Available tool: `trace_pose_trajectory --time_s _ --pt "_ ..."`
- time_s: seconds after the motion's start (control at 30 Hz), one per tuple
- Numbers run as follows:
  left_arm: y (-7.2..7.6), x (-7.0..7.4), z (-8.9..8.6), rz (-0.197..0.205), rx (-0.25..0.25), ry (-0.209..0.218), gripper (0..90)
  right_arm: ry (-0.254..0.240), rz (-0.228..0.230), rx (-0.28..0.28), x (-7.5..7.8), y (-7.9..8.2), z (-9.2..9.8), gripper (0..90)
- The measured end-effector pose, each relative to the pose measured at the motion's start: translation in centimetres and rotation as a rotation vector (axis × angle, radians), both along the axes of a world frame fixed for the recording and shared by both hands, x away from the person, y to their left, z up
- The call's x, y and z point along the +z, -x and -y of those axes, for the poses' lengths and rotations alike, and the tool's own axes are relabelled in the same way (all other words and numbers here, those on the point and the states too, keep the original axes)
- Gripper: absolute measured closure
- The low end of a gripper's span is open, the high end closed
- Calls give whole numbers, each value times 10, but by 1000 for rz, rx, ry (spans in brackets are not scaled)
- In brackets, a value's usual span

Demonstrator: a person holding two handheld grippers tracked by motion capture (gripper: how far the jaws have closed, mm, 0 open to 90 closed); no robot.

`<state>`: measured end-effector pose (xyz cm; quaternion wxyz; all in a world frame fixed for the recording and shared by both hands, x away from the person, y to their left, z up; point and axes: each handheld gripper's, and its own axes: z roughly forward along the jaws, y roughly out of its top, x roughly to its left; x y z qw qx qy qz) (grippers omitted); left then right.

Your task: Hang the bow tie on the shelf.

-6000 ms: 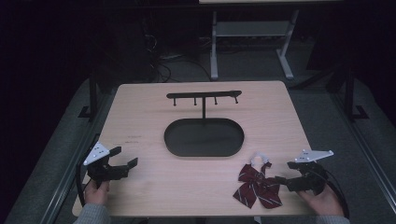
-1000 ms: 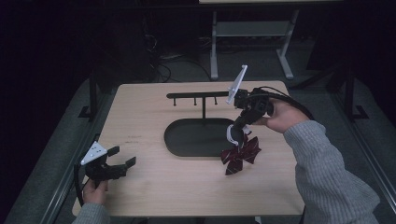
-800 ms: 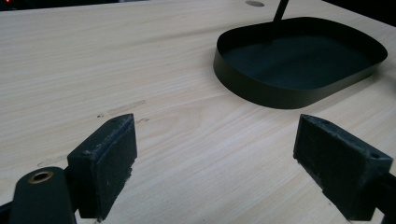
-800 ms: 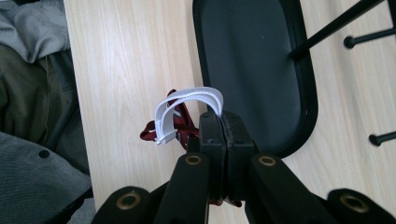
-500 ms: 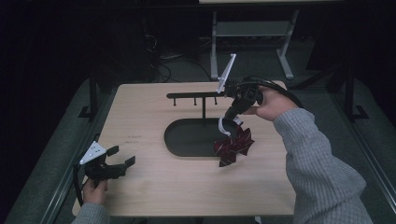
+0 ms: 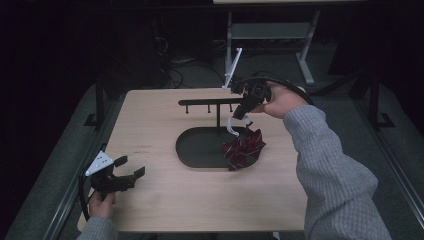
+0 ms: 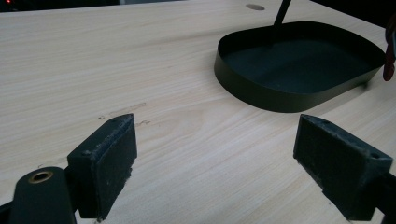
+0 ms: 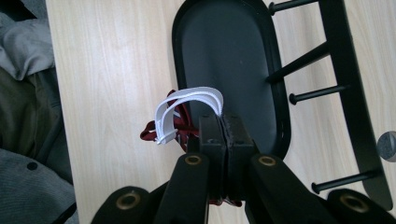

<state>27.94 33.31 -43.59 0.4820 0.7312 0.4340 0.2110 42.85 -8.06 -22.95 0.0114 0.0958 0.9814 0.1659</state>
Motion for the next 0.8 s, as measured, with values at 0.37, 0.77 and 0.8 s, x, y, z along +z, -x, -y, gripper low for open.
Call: trace_pose_trajectory --time_s 0.37,0.77,0.8 --pt "0 0 0 1 -1 3 129 6 -13 -15 -1 -21 -10 884" --pt "0 0 1 -1 -5 7 129 24 -29 -51 -3 -45 -19 883" --pt "0 0 1 0 -6 5 129 24 -32 -56 -5 -47 -19 884"
